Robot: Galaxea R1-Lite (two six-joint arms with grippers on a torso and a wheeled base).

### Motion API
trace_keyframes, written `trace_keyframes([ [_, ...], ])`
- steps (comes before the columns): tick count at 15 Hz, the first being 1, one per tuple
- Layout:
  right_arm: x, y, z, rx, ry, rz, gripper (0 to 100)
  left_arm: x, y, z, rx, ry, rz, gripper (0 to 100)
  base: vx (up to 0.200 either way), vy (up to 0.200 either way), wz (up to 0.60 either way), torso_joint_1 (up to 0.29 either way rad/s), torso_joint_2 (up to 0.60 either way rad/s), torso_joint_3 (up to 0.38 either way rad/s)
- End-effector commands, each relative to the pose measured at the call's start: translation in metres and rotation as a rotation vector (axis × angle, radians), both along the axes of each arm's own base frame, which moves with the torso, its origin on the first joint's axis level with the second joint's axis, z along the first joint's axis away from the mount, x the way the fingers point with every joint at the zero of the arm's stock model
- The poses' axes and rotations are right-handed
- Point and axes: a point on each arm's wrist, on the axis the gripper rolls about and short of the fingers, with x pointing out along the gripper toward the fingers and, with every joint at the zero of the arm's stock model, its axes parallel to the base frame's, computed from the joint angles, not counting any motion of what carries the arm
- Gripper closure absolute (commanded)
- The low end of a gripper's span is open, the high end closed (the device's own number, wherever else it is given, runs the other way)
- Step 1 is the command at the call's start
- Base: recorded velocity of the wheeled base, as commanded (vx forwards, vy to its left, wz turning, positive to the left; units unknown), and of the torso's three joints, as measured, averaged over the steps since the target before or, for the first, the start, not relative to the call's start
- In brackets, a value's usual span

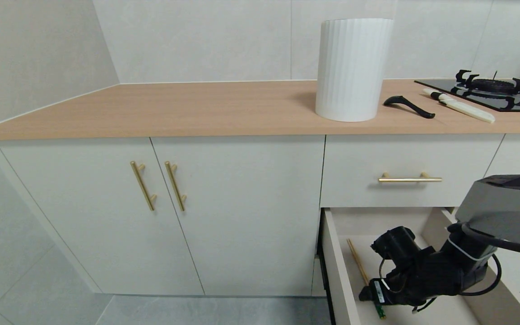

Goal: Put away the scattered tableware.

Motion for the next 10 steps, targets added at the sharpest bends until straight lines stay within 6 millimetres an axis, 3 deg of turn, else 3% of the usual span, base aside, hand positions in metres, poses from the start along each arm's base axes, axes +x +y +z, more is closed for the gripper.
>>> trace_keyframes([
  [1, -0.001, -0.001, 0.01, 0.009, -0.024, -0.001, 0, 0.0, 0.0, 0.0, 0.001, 0.0, 0.0, 0, 0.0, 0.0, 0.0, 0.0, 0.0, 0.0],
  [3, -0.008, -0.005, 0.04, 0.033, -0.092, -0.006, 0, 0.0, 0.0, 0.0, -0.001, 0.0, 0.0, 0, 0.0, 0.0, 0.0, 0.0, 0.0, 0.0],
  [5, -0.015, -0.019, 0.086, 0.072, -0.214, -0.038, 0, 0.0, 0.0, 0.0, -0.001, 0.0, 0.0, 0, 0.0, 0.0, 0.0, 0.0, 0.0, 0.0],
  [6, -0.017, -0.021, 0.095, 0.077, -0.229, -0.042, 0, 0.0, 0.0, 0.0, -0.001, 0.0, 0.0, 0, 0.0, 0.0, 0.0, 0.0, 0.0, 0.0],
  [9, -0.039, -0.044, 0.161, 0.097, -0.384, -0.066, 0, 0.0, 0.0, 0.0, 0.001, 0.0, 0.0, 0, 0.0, 0.0, 0.0, 0.0, 0.0, 0.0],
  [10, -0.046, -0.052, 0.174, 0.078, -0.44, -0.051, 0, 0.0, 0.0, 0.0, -0.001, 0.0, 0.0, 0, 0.0, 0.0, 0.0, 0.0, 0.0, 0.0],
])
